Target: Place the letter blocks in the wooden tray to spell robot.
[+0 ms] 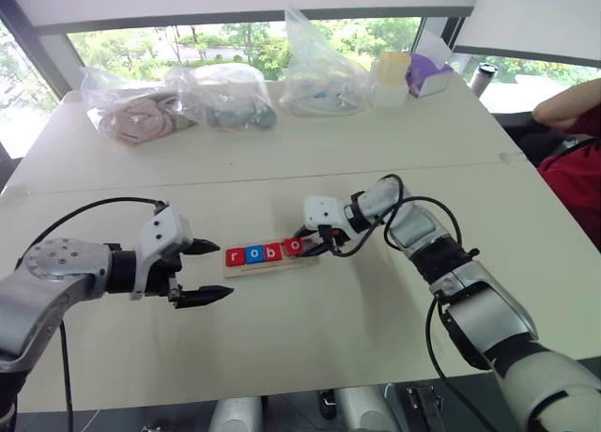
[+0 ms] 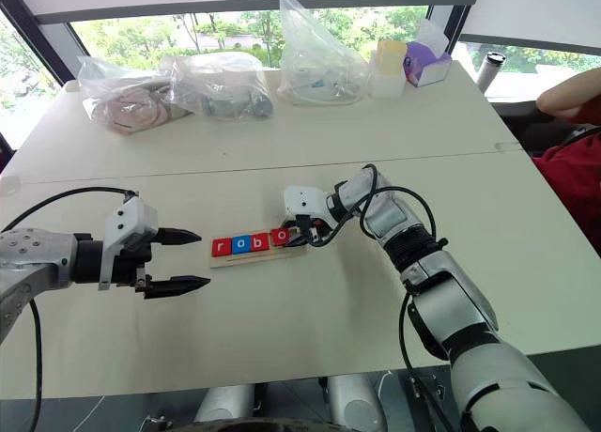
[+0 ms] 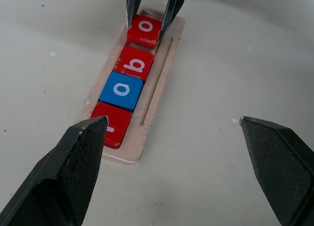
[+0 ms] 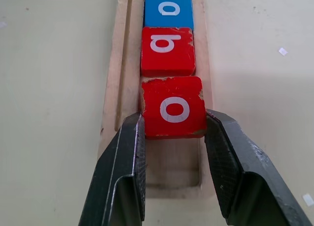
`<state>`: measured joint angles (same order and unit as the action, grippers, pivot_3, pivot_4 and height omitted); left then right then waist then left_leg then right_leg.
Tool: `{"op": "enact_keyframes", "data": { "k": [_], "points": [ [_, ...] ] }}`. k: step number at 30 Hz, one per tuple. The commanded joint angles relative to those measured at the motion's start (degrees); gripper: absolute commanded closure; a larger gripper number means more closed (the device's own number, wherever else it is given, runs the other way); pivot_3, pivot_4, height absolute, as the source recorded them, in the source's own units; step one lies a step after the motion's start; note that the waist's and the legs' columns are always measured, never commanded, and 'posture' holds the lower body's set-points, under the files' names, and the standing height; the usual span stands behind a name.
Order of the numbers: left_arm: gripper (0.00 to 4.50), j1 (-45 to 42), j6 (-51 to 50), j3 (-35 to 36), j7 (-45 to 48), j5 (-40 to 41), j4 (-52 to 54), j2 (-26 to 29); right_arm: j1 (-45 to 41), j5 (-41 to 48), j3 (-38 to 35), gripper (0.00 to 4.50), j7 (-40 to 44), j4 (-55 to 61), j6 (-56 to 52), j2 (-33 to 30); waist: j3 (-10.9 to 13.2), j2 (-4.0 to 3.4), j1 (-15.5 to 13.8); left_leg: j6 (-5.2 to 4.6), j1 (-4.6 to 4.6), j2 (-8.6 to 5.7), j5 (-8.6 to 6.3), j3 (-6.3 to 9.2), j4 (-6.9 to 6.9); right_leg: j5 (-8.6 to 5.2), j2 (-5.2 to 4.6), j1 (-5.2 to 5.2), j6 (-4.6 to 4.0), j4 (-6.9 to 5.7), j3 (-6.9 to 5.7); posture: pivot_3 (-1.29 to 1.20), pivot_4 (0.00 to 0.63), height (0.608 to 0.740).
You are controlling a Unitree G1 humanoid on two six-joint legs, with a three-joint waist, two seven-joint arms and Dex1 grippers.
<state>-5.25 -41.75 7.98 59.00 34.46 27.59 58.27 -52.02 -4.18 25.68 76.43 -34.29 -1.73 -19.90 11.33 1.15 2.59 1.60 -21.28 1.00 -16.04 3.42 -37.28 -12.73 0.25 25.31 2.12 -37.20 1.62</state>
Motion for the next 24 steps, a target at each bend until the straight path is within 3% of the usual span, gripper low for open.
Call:
{"op": "enact_keyframes", "data": {
  "k": [1,24],
  "points": [
    [0.0,-0.7,0.9,1.3,-0.3,0.2,0.6,-0.2,-1.8,-0.5,-0.3,3.36,-0.8,-0.4,1.0,1.6,0.0,0.0,0.0,0.0,0.0,0.0,0.0,0.01,0.0,0.0,0.0,0.0,0.0,0.0,0.0,0.0,0.15,0.74],
    [0.0,-2.6,3.1,-2.4,-0.7,-2.9,-1.7,-1.2,-0.1,-0.1,-0.8,3.36,-0.6,5.7,-2.3,2.1,0.0,0.0,0.0,0.01,-0.01,0.0,0.0,0.01,0.0,0.0,-0.01,0.0,0.0,0.0,0.0,0.0,0.15,0.74]
  ]
}}
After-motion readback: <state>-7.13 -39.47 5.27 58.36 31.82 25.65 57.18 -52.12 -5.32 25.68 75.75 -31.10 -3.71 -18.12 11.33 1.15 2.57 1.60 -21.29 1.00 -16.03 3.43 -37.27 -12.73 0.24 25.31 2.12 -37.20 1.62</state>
